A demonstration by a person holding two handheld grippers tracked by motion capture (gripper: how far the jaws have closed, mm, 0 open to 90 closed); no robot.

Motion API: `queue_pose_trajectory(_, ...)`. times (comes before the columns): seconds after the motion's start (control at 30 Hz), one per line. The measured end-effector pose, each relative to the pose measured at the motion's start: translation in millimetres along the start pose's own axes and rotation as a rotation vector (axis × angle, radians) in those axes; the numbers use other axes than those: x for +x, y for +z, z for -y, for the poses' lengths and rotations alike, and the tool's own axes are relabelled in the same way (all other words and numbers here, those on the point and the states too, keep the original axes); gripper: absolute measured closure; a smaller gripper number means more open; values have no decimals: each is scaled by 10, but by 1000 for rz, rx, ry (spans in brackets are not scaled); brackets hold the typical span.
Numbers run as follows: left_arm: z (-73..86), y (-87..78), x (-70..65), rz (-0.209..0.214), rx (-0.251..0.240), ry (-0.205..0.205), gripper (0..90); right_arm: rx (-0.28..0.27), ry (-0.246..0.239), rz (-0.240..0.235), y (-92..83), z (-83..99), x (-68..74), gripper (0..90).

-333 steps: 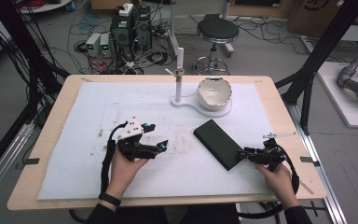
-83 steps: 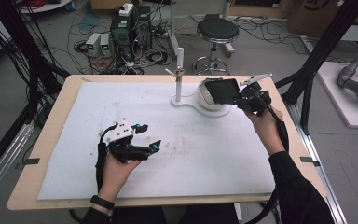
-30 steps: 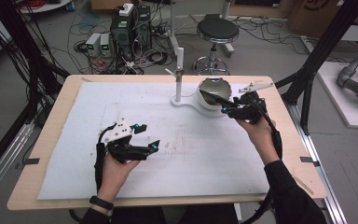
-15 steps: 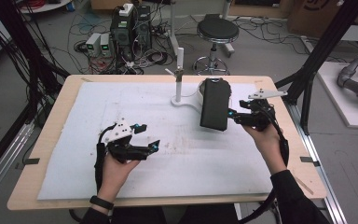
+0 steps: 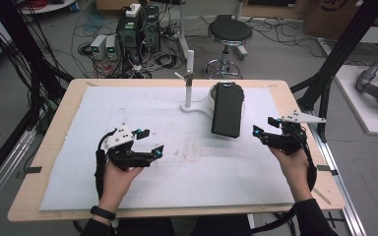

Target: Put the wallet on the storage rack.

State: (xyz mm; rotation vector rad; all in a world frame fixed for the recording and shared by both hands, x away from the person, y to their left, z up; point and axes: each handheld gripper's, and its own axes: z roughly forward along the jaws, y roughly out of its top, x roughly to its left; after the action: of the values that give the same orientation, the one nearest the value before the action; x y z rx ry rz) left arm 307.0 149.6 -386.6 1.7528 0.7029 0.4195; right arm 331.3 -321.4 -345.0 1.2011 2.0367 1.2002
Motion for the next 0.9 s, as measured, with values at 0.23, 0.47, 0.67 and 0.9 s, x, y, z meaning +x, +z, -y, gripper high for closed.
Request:
queue_pose_trajectory(0.23, 38, -119, 97, -36, 8, -4, 221, -32, 51, 14, -156, 258, -126, 279)
queue_pose_trajectory(0.47, 111, -268, 209, -78, 10, -13, 221, -40, 70, 38, -219, 426, -227, 245)
queue_pose_trajectory(0.67, 156, -345, 258, -103, 13, -16, 221, -41, 63, 64, -262, 483, -269, 224)
queue_pose_trajectory(0.9, 220, -412, 298, -132, 18, -30, 221, -44, 64, 69, -207, 511, -295, 224)
